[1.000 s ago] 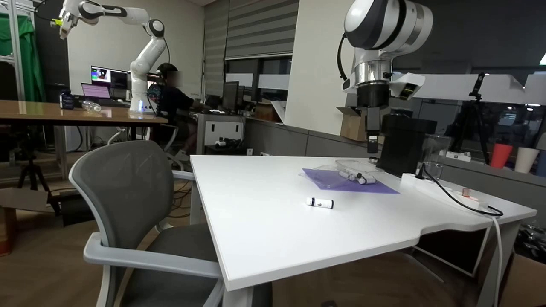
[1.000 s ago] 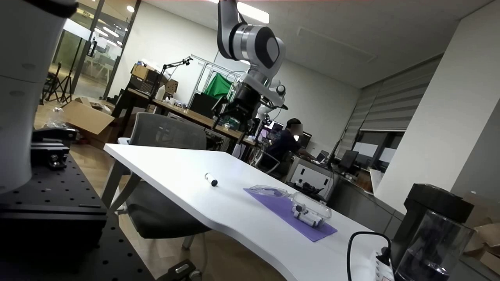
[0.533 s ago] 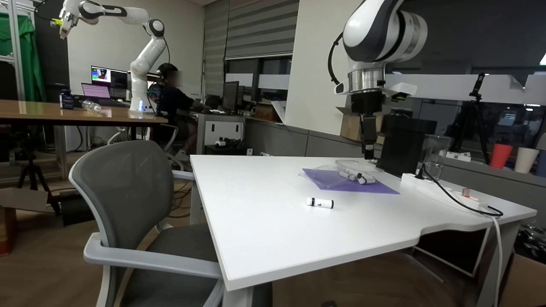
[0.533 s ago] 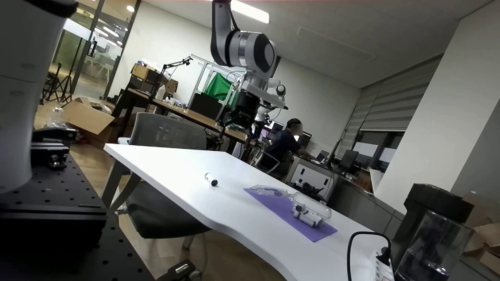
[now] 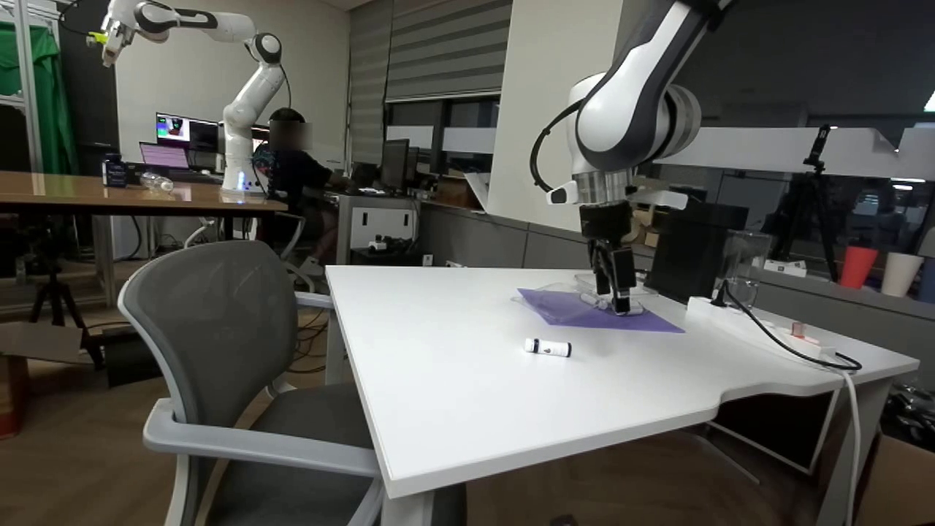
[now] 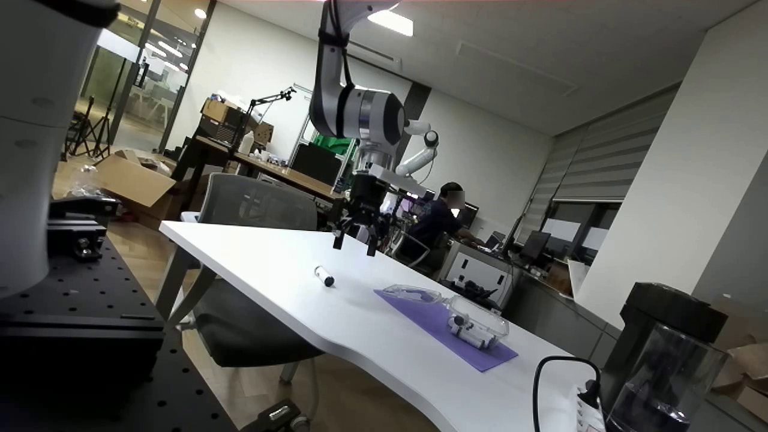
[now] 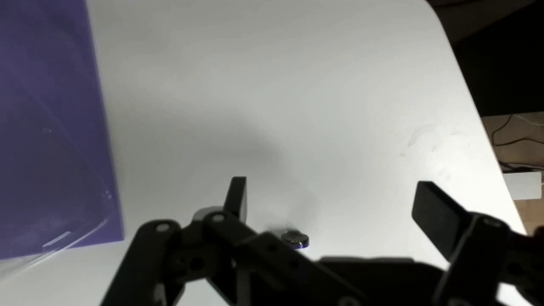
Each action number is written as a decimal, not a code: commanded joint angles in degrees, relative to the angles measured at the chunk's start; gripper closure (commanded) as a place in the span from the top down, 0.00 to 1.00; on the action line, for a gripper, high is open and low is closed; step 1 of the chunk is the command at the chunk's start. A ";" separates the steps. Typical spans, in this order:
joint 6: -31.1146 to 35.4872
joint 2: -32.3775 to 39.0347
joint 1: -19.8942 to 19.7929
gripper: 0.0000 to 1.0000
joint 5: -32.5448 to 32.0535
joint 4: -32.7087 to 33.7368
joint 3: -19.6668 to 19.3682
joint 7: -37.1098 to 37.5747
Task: Take the bottle from table and put it in the bowl
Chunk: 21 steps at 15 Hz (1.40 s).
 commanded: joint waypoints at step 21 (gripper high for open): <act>10.24 18.01 4.13 0.25 -4.74 12.55 1.58 1.84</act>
